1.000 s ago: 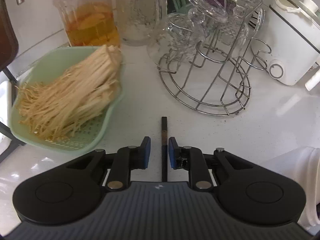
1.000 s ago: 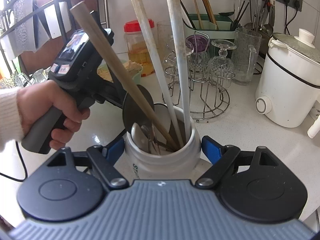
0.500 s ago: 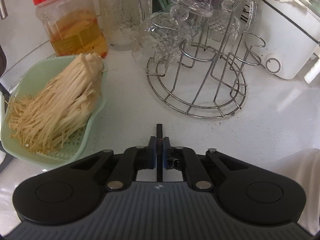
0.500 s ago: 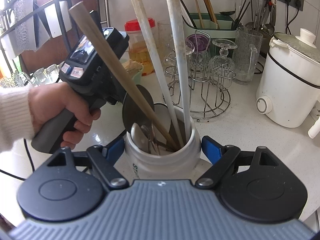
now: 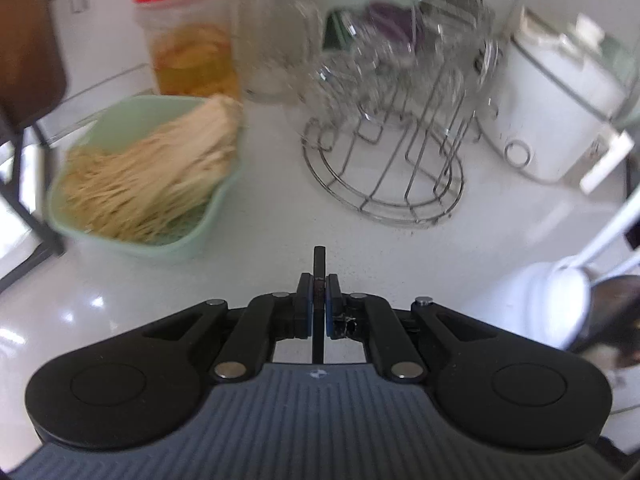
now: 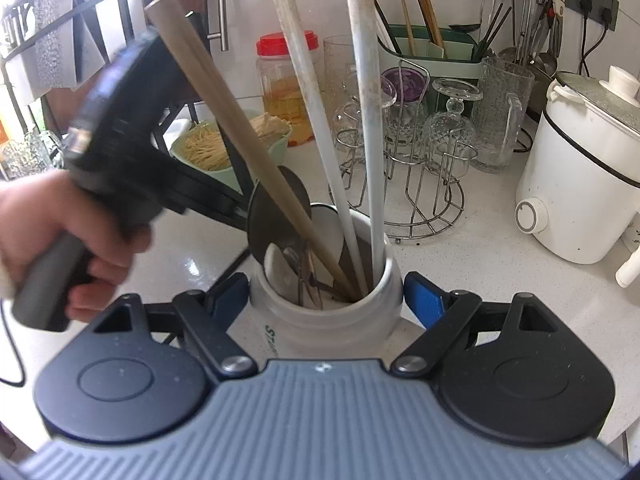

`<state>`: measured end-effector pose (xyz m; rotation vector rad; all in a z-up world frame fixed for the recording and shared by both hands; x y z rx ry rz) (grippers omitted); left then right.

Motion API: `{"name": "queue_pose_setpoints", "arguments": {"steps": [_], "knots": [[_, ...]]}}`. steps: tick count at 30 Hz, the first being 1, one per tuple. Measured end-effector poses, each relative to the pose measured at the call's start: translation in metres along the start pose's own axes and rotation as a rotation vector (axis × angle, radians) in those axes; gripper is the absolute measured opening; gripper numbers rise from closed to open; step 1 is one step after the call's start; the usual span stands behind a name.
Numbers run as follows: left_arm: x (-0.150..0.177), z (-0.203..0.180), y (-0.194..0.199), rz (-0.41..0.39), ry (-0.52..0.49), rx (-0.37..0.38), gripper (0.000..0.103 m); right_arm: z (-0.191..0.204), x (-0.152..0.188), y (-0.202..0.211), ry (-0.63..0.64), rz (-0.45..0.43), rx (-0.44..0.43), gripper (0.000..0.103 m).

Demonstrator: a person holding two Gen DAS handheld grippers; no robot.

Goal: Organize utensils
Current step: 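Lift the black chopstick with the left tool over the jar mouth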

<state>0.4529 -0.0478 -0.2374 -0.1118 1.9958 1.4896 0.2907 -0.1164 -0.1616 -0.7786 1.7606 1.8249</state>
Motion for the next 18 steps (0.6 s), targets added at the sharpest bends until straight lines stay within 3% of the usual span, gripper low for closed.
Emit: {"name": "queue_pose_setpoints", "arguments": {"steps": [8,18], "knots": [[0.014,0.003,0.069,-0.070,0.075,0.038,0.007,-0.001,0.001,0.000,0.014,-0.012,-0.018,0.087],[0.043,-0.041,0.150,-0.162,0.142,0.043,0.007,-0.002,0.001,-0.001,0.071,-0.025,-0.086,0.087]]}}
Point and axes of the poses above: each gripper's, at about its wrist camera, not at the fingertips, and y roughly against the way its jaws point, z to its left, x to its underside, the point moved 9 cm from there along -y, roughly the way its jaws point, and after that the axes turned 3 degrees about y, right-handed, at the moved point
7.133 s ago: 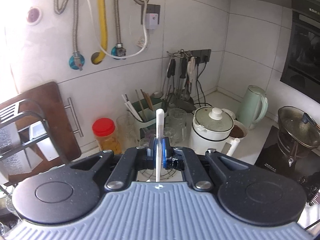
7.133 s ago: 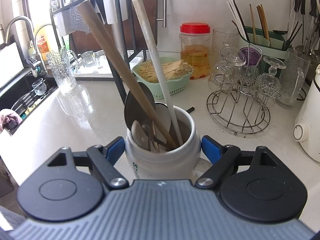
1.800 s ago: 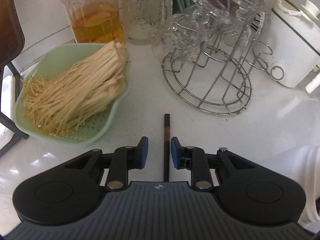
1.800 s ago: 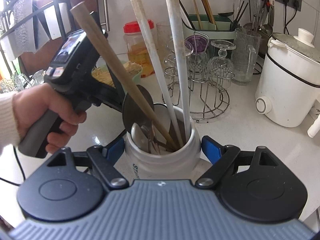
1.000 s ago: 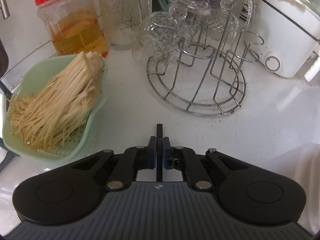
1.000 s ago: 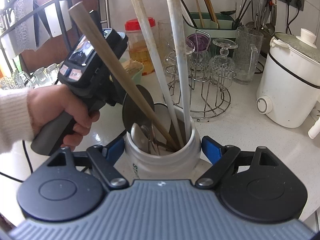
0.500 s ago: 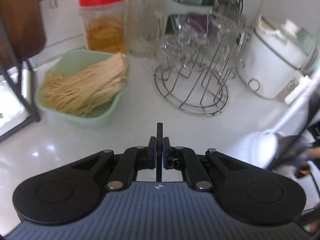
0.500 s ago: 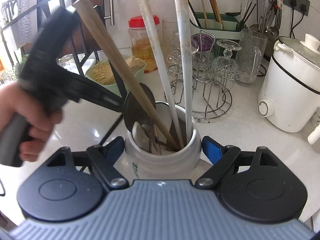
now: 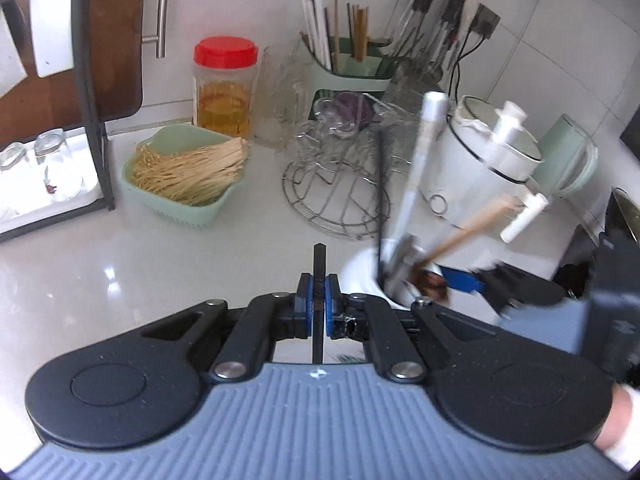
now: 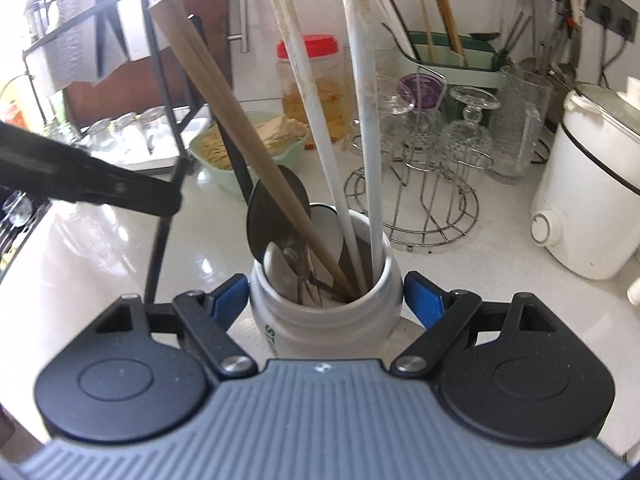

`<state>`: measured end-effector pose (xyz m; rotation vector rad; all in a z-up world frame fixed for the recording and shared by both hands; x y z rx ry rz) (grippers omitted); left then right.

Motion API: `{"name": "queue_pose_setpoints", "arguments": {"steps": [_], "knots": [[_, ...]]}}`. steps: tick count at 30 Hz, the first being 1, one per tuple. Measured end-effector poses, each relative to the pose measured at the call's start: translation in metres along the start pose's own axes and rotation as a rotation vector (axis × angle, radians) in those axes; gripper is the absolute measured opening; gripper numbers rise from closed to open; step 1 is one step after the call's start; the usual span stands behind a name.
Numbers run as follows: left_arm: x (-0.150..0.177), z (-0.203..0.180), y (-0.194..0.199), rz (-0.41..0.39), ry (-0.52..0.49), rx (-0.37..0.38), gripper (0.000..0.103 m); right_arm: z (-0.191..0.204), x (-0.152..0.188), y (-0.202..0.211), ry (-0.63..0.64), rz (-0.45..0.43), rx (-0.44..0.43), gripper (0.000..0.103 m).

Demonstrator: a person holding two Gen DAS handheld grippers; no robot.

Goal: Organize utensils
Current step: 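Lift the black chopstick with the left tool over the jar mouth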

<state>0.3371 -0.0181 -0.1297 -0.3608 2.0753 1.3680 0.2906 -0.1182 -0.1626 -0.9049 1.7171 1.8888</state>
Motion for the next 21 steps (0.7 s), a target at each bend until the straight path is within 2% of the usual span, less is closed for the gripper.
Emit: {"name": "queue_pose_setpoints", "arguments": {"steps": [10,21], "knots": [[0.022,-0.039,0.060,-0.095,0.053,-0.006,0.006,-0.002,0.003,0.002,0.050,-0.043,-0.063,0.087],[0.004,-0.066,0.105,-0.191,0.034,-0.027,0.006,-0.002,0.007,0.006,0.063,-0.072,-0.092,0.086]]}}
Point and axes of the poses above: each gripper's, at about its wrist camera, not at the fingertips, and y roughly against the way its jaws point, z to its left, x to its underside, the point moved 9 cm from there along -y, roughly the way its jaws point, and after that the axes turned 3 degrees about y, right-handed, at the moved point
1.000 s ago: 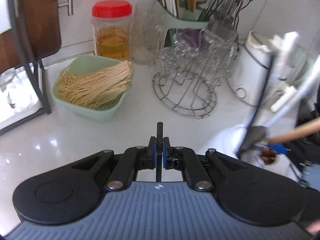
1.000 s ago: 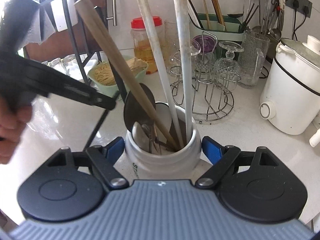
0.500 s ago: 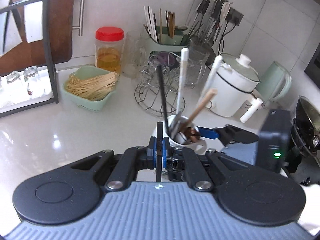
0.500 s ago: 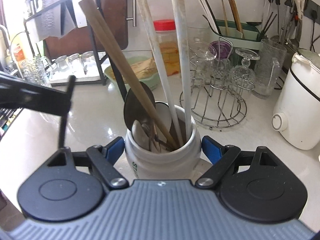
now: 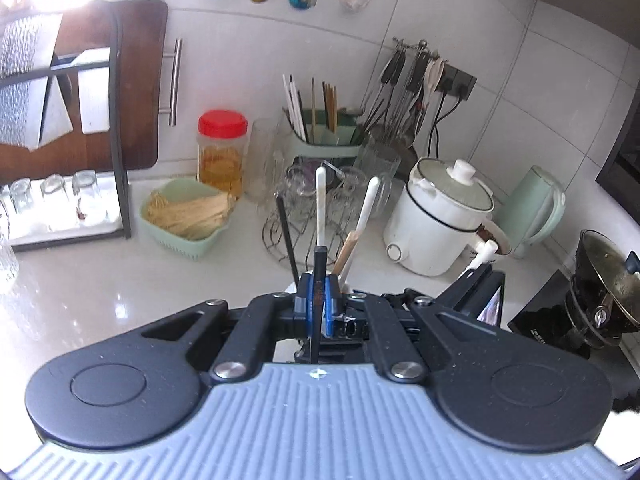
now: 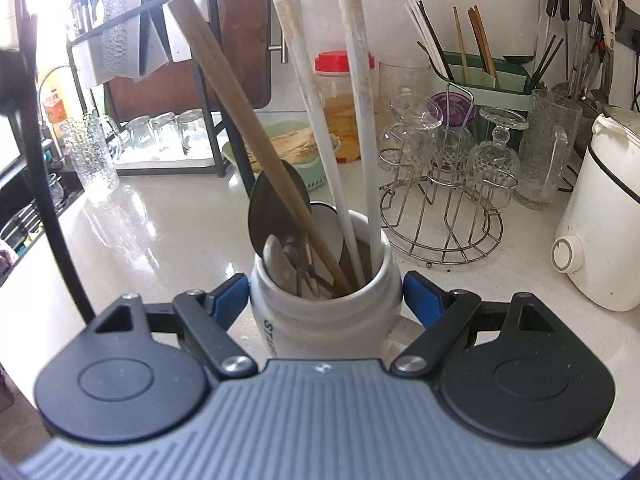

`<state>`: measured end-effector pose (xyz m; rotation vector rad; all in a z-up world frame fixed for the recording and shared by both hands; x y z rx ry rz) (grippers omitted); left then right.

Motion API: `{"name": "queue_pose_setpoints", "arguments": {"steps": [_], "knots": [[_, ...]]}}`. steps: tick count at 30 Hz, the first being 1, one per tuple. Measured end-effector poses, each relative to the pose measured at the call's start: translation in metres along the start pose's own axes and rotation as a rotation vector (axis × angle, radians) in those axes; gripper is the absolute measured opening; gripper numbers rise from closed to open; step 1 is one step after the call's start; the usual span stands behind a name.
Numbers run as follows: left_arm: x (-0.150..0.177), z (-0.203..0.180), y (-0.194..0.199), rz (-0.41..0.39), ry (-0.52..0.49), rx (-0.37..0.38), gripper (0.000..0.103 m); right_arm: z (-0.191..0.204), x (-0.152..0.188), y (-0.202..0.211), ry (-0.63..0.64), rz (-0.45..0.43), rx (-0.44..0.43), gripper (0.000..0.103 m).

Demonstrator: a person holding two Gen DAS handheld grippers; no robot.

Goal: Organize utensils
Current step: 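Lift the black chopstick with the left tool over the jar mouth, then lower the black chopstick into the jar with the left tool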

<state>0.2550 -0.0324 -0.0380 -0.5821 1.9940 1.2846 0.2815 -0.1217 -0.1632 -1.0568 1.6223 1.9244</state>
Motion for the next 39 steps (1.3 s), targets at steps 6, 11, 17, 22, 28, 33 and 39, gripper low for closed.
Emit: {"name": "queue_pose_setpoints", "arguments": {"steps": [6,11,17,22,28,33,39], "knots": [[-0.012,-0.006,0.009,-0.010,-0.042,-0.010,0.006,-0.002,0.001,0.001,0.001,-0.008,-0.011,0.086],[-0.028,-0.006,0.017,-0.025,-0.045,-0.002,0.006,-0.002,0.002,0.002,-0.002,-0.016,-0.010,0.086],[-0.051,-0.001,0.025,-0.046,-0.069,-0.015,0.006,-0.001,0.001,0.003,-0.004,-0.018,-0.009,0.086],[-0.068,-0.002,0.030,-0.059,-0.103,-0.023,0.006,-0.001,0.001,0.003,-0.002,-0.020,-0.010,0.086],[-0.089,0.002,0.037,-0.088,-0.124,-0.043,0.006,-0.001,0.001,0.003,-0.003,-0.019,-0.010,0.086],[-0.112,0.002,0.045,-0.122,-0.141,-0.038,0.006,-0.001,0.000,0.003,-0.004,-0.021,-0.010,0.086],[-0.142,-0.006,0.055,-0.182,-0.169,-0.015,0.006,-0.001,0.000,0.003,-0.005,-0.022,-0.010,0.086]]}}
Point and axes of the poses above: each gripper's, at about its wrist camera, not at the fingertips, and y roughly against the way its jaws point, z to its left, x to its underside, the point moved 9 cm from there along -y, roughly the way its jaws point, and after that the axes turned 3 degrees about y, right-handed, at the moved point
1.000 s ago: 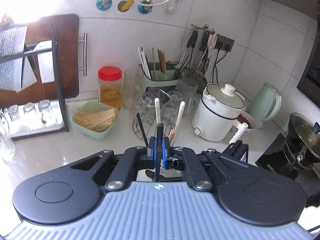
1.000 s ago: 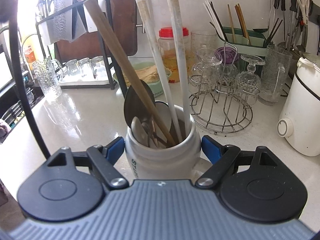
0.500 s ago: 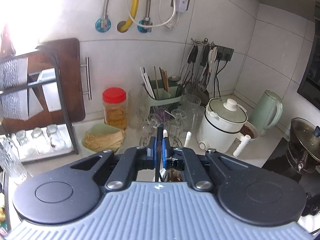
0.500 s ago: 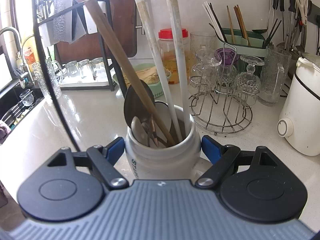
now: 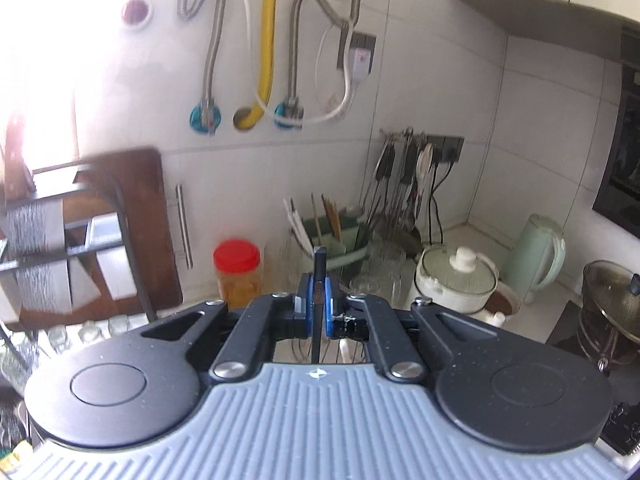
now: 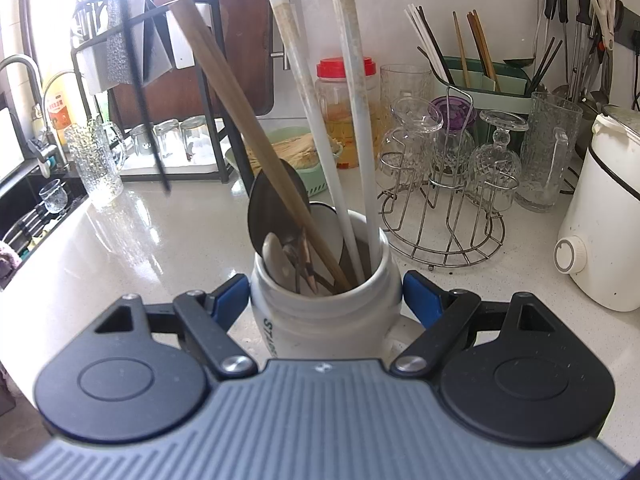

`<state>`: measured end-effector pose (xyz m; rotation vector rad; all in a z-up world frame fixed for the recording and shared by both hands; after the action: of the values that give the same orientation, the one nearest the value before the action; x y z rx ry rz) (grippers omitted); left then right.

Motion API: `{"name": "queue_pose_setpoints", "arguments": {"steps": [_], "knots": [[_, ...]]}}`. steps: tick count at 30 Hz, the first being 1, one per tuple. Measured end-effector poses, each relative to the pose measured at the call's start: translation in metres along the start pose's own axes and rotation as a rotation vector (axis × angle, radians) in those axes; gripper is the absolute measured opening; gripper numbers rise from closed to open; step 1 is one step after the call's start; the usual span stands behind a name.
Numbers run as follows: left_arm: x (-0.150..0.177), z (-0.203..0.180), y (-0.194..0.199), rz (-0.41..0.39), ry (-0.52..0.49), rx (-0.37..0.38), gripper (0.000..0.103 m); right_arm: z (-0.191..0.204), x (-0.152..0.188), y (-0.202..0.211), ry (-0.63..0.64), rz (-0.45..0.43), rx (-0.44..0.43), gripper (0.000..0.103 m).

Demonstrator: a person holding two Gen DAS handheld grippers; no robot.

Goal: Organize utensils
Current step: 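Lower the black chopstick into the jar with the left tool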

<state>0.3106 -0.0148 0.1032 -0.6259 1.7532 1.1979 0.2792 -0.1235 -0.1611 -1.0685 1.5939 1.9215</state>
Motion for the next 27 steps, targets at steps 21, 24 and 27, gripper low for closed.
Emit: {"name": "queue_pose_setpoints", "arguments": {"steps": [21,24,27], "knots": [[-0.013,-0.035,-0.045,-0.006,-0.006,0.138,0.006,0.000,0.001,0.001,-0.005,-0.005,0.004,0.086],[-0.001,-0.040,-0.056,0.023,-0.003,0.151,0.006,0.000,0.001,0.002,-0.005,-0.006,0.005,0.086],[0.014,-0.041,-0.067,0.051,-0.009,0.148,0.006,0.000,0.001,0.002,-0.005,-0.007,0.004,0.086]]}}
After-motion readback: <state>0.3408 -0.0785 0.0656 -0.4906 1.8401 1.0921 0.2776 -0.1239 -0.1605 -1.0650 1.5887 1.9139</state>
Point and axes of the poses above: each gripper's, at about its wrist camera, not at the fingertips, and y roughly against the way its jaws point, z to its left, x to its underside, the point moved 9 cm from there along -y, roughly the way its jaws point, and after that the axes turned 3 degrees about y, right-handed, at the moved point
